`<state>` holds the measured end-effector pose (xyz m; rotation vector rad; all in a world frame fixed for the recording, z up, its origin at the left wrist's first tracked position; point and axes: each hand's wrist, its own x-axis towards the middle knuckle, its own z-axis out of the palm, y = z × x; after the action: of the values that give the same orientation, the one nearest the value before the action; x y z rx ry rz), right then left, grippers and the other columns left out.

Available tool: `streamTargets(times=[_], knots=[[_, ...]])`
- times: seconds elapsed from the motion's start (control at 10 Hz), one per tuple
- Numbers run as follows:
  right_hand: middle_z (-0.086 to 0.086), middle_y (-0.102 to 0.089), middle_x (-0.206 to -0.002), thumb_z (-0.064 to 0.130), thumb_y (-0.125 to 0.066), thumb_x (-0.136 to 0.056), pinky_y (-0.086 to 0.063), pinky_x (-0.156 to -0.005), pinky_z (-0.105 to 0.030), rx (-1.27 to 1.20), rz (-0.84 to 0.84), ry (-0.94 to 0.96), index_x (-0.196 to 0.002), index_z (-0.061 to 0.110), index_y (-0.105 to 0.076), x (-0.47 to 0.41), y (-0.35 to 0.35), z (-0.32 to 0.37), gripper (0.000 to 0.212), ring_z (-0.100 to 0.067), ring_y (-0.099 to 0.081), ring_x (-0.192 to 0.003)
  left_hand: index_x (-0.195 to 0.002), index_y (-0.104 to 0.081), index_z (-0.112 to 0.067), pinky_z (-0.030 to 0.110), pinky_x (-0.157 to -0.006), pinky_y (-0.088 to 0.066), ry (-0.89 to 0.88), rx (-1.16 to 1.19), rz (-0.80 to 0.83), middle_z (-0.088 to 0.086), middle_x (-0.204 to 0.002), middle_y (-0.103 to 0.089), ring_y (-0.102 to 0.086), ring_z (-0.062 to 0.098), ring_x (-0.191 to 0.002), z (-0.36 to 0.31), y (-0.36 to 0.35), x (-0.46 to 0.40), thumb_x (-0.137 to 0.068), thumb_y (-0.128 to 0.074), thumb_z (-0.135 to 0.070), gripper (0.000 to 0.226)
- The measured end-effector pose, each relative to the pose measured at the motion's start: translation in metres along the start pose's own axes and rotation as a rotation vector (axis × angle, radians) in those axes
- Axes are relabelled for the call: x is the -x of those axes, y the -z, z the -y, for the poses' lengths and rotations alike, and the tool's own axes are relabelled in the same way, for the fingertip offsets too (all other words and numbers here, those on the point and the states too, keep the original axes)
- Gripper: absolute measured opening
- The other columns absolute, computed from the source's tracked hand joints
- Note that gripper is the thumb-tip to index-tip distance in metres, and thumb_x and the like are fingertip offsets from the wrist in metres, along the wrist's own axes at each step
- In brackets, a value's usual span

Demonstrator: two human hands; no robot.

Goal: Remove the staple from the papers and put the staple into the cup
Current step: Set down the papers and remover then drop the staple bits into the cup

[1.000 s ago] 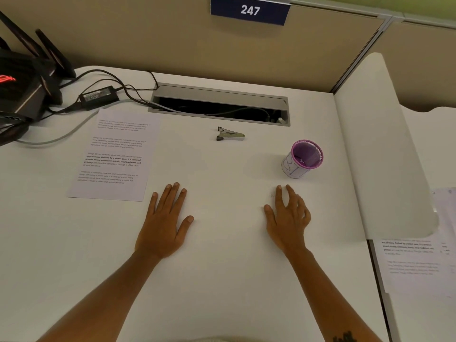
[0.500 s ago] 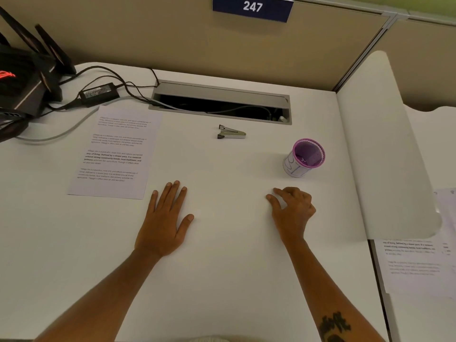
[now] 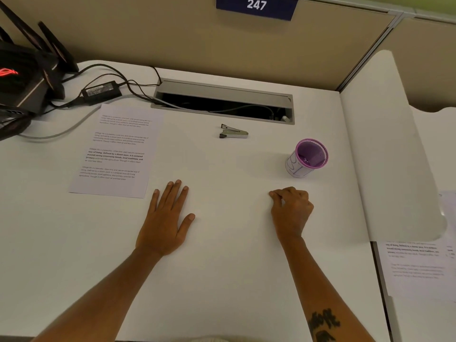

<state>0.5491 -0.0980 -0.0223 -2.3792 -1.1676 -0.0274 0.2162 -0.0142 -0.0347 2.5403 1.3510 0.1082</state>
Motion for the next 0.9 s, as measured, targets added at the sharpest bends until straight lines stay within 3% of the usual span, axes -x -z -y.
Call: streamTargets(times=[0.3,0.4,0.6,0.7,0.9], knots=[[-0.001,-0.068,-0.086,0.014,-0.062,-0.098,-0.036,-0.078,-0.040,0.153,0.074,0.040,-0.087,0.016,-0.071,-0.001,-0.005,0.009,0.014,-0.024,-0.058,-0.084,-0.170,-0.010,-0.020,0.056,-0.134,-0.015,0.002,-0.006,0.009,0.003,-0.180,-0.004,0.000,0.021,-0.167,0.000,0.000,0.000,-0.107,-0.026,-0.056,0.074],[0.002,-0.069,-0.091,0.013,-0.061,-0.098,-0.030,-0.079,-0.038,0.070,0.129,-0.035,-0.088,0.020,-0.071,-0.006,0.003,0.010,0.015,-0.020,-0.056,-0.087,-0.170,-0.011,-0.020,0.056,-0.134,-0.014,0.002,-0.009,0.010,0.003,-0.180,-0.004,0.000,0.020,-0.167,0.001,0.000,0.000,-0.107,-0.025,-0.056,0.074],[0.000,-0.072,-0.092,0.016,-0.067,-0.097,-0.047,-0.080,-0.042,-0.186,0.053,-0.066,-0.091,0.016,-0.071,-0.033,0.046,0.012,0.007,-0.023,-0.059,-0.087,-0.170,-0.011,-0.019,0.056,-0.134,-0.014,0.001,0.001,0.011,0.003,-0.180,-0.005,0.000,0.021,-0.167,0.001,0.000,0.000,-0.107,-0.026,-0.056,0.074],[-0.004,-0.072,-0.091,0.016,-0.067,-0.097,-0.038,-0.077,-0.029,-0.232,-0.004,-0.035,-0.094,0.012,-0.074,-0.064,0.073,0.014,0.008,-0.022,-0.056,-0.088,-0.170,-0.011,-0.019,0.056,-0.134,-0.014,0.000,0.001,0.011,0.003,-0.180,-0.005,-0.001,0.021,-0.167,0.000,0.000,0.000,-0.107,-0.027,-0.056,0.074],[-0.013,-0.076,-0.097,0.022,-0.072,-0.094,-0.041,-0.075,-0.027,-0.142,0.007,-0.050,-0.097,0.007,-0.078,-0.118,0.093,0.005,0.017,-0.030,-0.067,-0.092,-0.170,-0.012,-0.019,0.056,-0.134,-0.014,0.000,0.010,0.003,0.003,-0.180,-0.006,-0.002,0.021,-0.167,0.000,0.001,0.001,-0.107,-0.028,-0.055,0.074]])
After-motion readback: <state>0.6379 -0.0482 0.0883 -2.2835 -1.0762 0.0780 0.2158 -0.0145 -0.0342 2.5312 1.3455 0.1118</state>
